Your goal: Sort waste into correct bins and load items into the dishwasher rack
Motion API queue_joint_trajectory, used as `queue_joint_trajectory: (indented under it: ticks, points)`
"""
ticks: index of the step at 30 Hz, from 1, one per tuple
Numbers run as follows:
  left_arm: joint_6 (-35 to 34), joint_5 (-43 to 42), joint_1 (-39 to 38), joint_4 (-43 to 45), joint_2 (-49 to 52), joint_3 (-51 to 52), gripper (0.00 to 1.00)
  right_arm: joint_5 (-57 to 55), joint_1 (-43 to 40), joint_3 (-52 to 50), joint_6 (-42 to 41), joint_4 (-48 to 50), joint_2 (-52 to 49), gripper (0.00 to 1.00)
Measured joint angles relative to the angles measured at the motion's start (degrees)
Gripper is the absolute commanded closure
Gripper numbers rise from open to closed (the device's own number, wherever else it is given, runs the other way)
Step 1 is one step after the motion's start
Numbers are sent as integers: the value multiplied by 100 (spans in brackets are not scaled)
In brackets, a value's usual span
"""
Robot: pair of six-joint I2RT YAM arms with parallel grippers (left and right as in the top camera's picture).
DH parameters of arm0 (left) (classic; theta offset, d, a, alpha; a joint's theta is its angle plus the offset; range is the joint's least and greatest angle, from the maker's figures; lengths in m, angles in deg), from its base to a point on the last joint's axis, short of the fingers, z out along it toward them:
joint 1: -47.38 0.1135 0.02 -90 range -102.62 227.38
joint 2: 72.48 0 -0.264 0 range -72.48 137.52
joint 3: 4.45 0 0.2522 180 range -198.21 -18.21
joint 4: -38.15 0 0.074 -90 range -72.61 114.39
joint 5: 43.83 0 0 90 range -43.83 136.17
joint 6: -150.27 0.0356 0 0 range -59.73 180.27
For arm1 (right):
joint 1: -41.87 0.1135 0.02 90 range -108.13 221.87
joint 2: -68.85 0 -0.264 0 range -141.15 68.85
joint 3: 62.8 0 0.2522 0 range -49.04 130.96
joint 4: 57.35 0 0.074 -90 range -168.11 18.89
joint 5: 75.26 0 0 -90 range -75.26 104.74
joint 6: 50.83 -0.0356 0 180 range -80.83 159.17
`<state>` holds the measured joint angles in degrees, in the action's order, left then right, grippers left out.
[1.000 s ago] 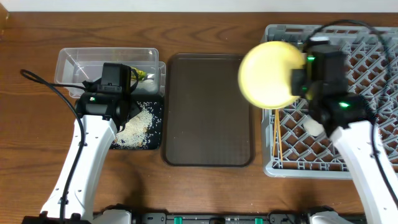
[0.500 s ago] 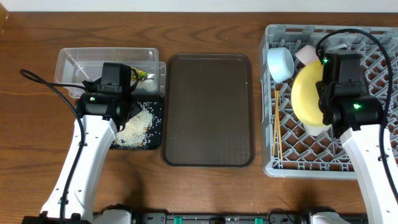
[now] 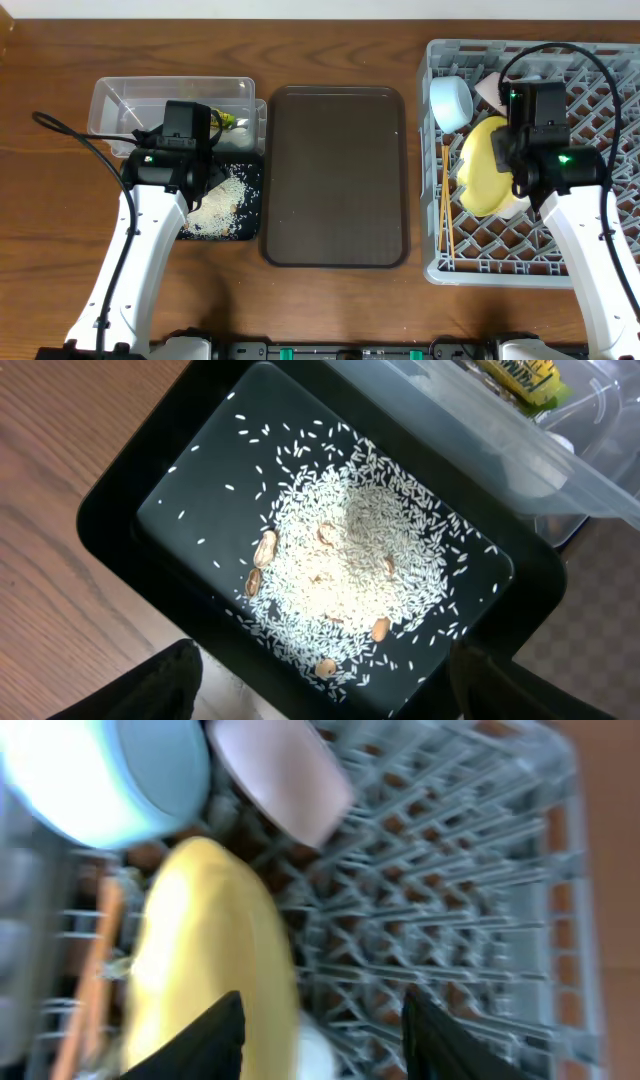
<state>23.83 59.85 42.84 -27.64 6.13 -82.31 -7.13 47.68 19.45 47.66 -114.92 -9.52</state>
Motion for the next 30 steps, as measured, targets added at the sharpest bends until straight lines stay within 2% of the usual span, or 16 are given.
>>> queue_joint_trajectory:
  ticks: [2, 6, 10, 12, 15, 21, 24, 30]
  points:
    - [0, 0, 0, -2, 0, 0, 15, 247, -2, 0, -254, 15, 0, 48]
    - [70, -11, 0, 11, 0, 0, 12, 516, -63, 0, -863, -2, 7, 37]
    - [584, -282, 0, 199, 0, 0, 10, 951, -431, 0, -1456, -127, 85, 16]
    - [918, -474, 0, 219, 0, 0, 6, 1298, -667, 0, -1609, -232, 164, 11]
    - [1259, -750, 0, 98, 0, 0, 5, 1735, -964, 0, -1727, -446, 260, 2]
    - [1735, -1198, -2, -669, -2, 0, 9, 2186, -1062, -11, -1816, -861, 310, 1]
    - [1895, -1255, -39, -767, -83, 22, 9, 2260, -1062, -140, -1832, -927, 492, 1]
    - [2048, -1333, -343, -378, -1325, 577, 9, 2465, -1062, -1047, -1823, -389, 1578, 1]
